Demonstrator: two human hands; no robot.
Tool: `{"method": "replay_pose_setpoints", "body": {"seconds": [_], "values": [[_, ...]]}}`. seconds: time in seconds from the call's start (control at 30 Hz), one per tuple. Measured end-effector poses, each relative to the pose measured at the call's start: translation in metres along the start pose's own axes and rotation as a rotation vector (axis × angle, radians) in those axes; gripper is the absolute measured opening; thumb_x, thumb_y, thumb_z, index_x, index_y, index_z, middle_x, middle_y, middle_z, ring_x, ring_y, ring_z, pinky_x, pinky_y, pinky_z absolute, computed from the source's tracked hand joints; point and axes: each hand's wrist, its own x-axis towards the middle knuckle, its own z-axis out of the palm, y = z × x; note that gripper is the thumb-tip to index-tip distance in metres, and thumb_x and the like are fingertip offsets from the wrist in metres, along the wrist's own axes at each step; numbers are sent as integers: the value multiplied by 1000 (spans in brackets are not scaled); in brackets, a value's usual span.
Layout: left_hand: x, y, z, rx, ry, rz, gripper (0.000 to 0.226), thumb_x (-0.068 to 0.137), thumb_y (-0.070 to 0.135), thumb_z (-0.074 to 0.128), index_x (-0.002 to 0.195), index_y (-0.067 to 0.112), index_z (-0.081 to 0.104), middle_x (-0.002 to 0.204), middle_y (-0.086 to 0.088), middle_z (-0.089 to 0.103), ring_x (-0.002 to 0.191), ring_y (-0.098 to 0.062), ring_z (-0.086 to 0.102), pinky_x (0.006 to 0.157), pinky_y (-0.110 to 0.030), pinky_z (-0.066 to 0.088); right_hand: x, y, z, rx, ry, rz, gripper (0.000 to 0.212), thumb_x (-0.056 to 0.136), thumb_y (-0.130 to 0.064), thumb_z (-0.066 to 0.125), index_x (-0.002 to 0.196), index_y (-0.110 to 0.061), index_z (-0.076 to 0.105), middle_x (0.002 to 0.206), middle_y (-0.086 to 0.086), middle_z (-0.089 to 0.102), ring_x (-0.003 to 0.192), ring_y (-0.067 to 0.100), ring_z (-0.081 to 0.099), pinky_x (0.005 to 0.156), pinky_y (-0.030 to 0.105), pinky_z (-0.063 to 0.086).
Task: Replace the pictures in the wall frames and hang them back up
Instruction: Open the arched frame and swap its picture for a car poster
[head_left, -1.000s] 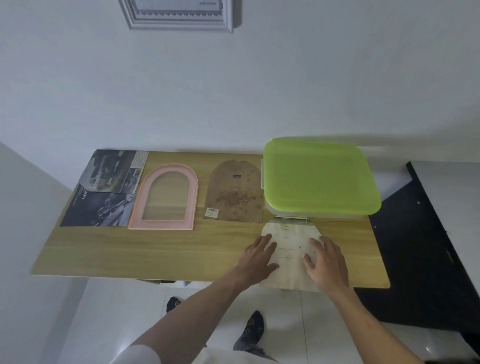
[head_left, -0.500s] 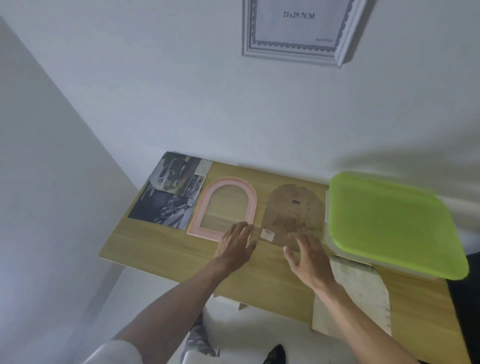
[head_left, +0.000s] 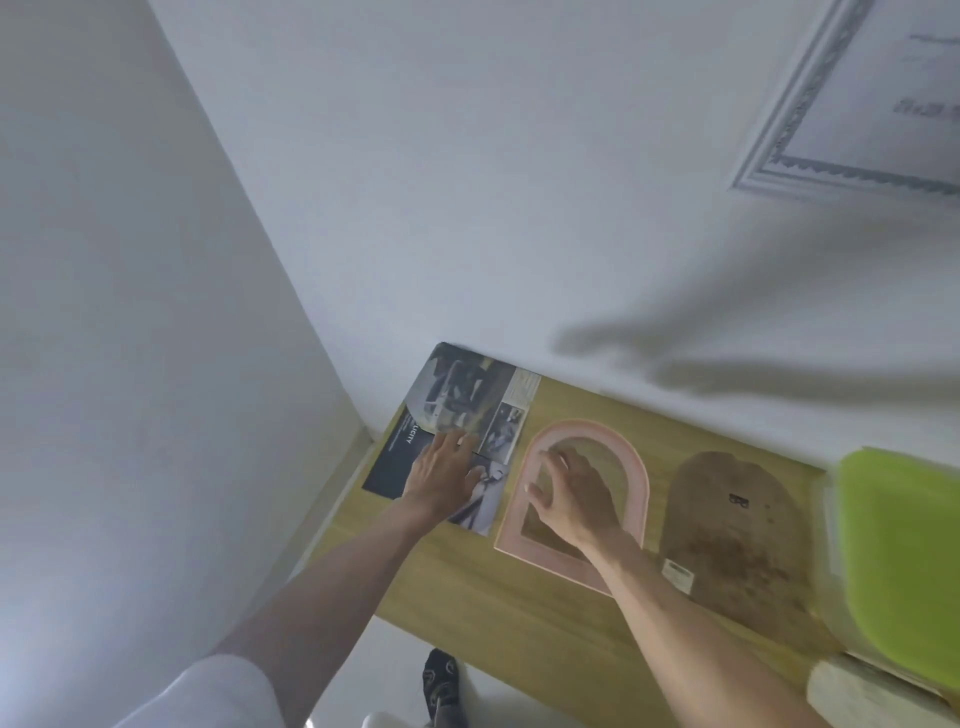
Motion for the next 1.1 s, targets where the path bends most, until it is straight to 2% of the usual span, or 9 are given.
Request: {"method": "replay_pose_setpoints", "body": {"seconds": [0.23,0.4,0.57,0.67,0.8,0.87,0.97,1.03,1.1], "values": [[45,-51,-21,25,-18,116,46,91,23,59,135,14,50,145,-4,46,135,-25,41,111,-37,32,57,-47,20,-5,-61,25,54,96,-39,58,143,-16,45,154,3,39,139,22,42,111,40,41],[65,-72,-13,44,-94,166,49,96,31,56,142,18,43,152,-1,38,142,-23,32,119,-37,21,87,-69,32,-76,-102,33,59,99,-40,53,150,-15,37,158,2,33,145,20,34,117,34,31],[67,-88,0,29,-138,183,52,99,31,51,147,15,39,156,-1,34,145,-22,26,119,-35,15,101,-76,50,-78,-203,90,59,99,-36,55,150,-13,36,158,2,33,144,20,34,108,35,42],[66,-95,7,14,-84,226,43,101,30,44,141,15,47,152,-1,39,141,-21,31,117,-34,18,99,-71,58,-81,-145,57,41,99,-31,56,135,-13,52,142,3,49,128,22,51,85,37,53],[66,-103,11,12,-40,296,41,99,33,47,135,14,53,146,-1,47,136,-22,38,115,-34,21,96,-65,63,-94,-13,-74,13,97,-18,58,101,-8,65,104,6,63,89,25,64,52,32,45],[66,-107,9,19,-21,341,36,95,32,53,126,14,59,139,-1,53,130,-22,45,112,-33,22,94,-66,61,-67,27,-82,6,93,-11,61,89,-6,62,90,6,61,69,24,60,48,28,34],[69,-112,7,53,64,413,18,85,18,58,99,15,70,116,0,67,109,-23,60,102,-31,29,91,-69,55,-68,118,-75,15,82,-5,69,79,-7,54,73,3,53,53,16,38,45,24,27],[71,-111,0,42,129,435,16,86,20,54,93,17,69,105,2,69,100,-21,62,99,-31,34,89,-73,49,-70,186,-94,17,79,-5,69,80,-8,52,70,1,48,53,16,34,45,25,29],[73,-104,-7,17,177,465,18,90,23,52,96,18,68,101,3,68,97,-19,60,100,-32,37,87,-78,42,-85,232,-167,19,77,-7,71,90,-8,56,74,1,56,57,18,49,50,30,45]]}}
